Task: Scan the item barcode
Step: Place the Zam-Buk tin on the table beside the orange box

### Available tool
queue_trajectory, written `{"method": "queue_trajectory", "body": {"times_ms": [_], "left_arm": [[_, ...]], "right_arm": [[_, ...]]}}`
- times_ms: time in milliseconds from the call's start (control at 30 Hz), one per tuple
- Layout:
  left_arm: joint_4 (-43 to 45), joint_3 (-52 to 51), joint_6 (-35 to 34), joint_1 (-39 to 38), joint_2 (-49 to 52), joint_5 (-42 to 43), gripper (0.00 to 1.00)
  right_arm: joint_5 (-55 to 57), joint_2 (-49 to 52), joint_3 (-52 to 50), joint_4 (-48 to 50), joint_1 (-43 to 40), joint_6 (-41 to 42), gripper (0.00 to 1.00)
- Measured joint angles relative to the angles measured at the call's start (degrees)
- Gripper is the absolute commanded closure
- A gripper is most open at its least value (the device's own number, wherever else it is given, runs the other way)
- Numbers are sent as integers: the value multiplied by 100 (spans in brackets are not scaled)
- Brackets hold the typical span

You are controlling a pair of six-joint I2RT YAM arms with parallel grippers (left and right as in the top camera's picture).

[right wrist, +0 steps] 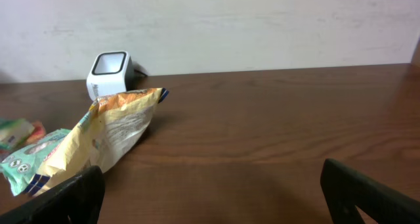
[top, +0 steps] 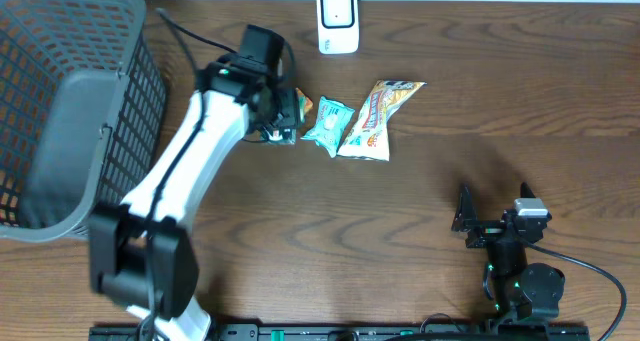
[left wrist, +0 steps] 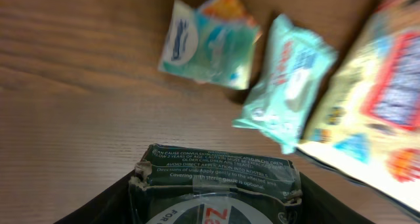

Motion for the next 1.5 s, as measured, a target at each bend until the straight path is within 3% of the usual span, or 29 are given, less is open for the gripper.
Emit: {"method": "queue_trajectory", "body": {"times_ms": [100,367,800,1167,1500], "left_arm": [[2,0,-2,-72,468,-59,36],[50,0,-15,-212,994,-76,5],[-485,118,-4,31,769,-79,4],[-2238,264,-7,487,-623,-79,2],[-2592,264,-7,481,-595,-79,2]], "right_arm": [[0,0,0,2,0,0,1],[0,0,0,2,0,0,1],[0,0,0,2,0,0,1],[0,0,0,2,0,0,1],[2,0,0,2,0,0,1]]}}
